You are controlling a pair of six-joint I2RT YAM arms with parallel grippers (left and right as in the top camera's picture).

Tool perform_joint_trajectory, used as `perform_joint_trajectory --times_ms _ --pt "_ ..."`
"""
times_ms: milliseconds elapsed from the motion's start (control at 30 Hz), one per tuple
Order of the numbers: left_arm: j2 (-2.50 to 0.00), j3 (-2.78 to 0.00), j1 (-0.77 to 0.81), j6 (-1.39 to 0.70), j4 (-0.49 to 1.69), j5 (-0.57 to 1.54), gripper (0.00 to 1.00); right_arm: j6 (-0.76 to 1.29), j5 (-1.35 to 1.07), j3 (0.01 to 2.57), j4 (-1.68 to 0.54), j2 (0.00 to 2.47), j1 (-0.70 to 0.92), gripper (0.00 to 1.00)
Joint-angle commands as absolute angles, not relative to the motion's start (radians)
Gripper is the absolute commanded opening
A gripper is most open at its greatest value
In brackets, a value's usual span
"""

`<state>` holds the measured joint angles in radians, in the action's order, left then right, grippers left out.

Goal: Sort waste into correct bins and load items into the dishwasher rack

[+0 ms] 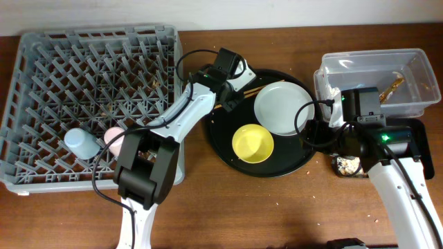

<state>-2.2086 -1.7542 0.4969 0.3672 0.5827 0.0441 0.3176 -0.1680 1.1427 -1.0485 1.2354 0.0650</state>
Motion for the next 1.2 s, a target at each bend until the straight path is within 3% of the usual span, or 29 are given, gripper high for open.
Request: perform_joint_trajectory --times_ms 0,367,400,433,467,567,900,967,1067,1133,1167 --pt "-2.256 -1.77 0.49 0.369 0.58 0.075 0.31 0.319 -0.173 1.144 -1.048 1.237 0.059 0.76" --pt "-2.357 -1.769 0.49 0.368 0.626 0.091 0.3 0.319 -0.173 1.144 -1.043 1.237 0.059 0.77" --pt "-2.355 -1.77 0.492 0.368 0.65 0.106 0.27 0.319 -0.173 1.144 -1.043 1.237 0.059 0.77" --pt "-2.348 -1.779 0.492 0.359 0.687 0.116 0.17 0.319 -0.173 1.144 -1.043 1.237 0.059 0.77" --pt "-2.339 -1.802 0.49 0.339 0.732 0.116 0.14 0.319 -0.173 1.144 -1.043 1.237 0.059 0.76" --pt "-2.281 -1.888 0.49 0.329 0.86 0.116 0.03 0.319 -0.173 1.144 -1.039 1.237 0.059 0.77" --pt "-1.904 -1.91 0.377 0.127 1.045 0.172 0.03 0.319 -0.173 1.144 -1.032 1.237 0.059 0.76" --pt "-1.929 -1.881 0.39 0.128 1.048 0.168 0.21 0.319 -0.173 1.144 -1.032 1.237 0.059 0.77" --pt "-2.049 -1.811 0.444 0.2 1.088 0.169 0.35 0.319 -0.173 1.144 -1.032 1.237 0.059 0.77" --pt "-2.089 -1.806 0.49 0.199 1.103 0.17 0.57 0.319 -0.173 1.144 -1.032 1.237 0.059 0.77" --pt "-2.097 -1.806 0.507 0.199 1.101 0.169 0.59 0.319 -0.173 1.144 -1.032 1.237 0.059 0.77"
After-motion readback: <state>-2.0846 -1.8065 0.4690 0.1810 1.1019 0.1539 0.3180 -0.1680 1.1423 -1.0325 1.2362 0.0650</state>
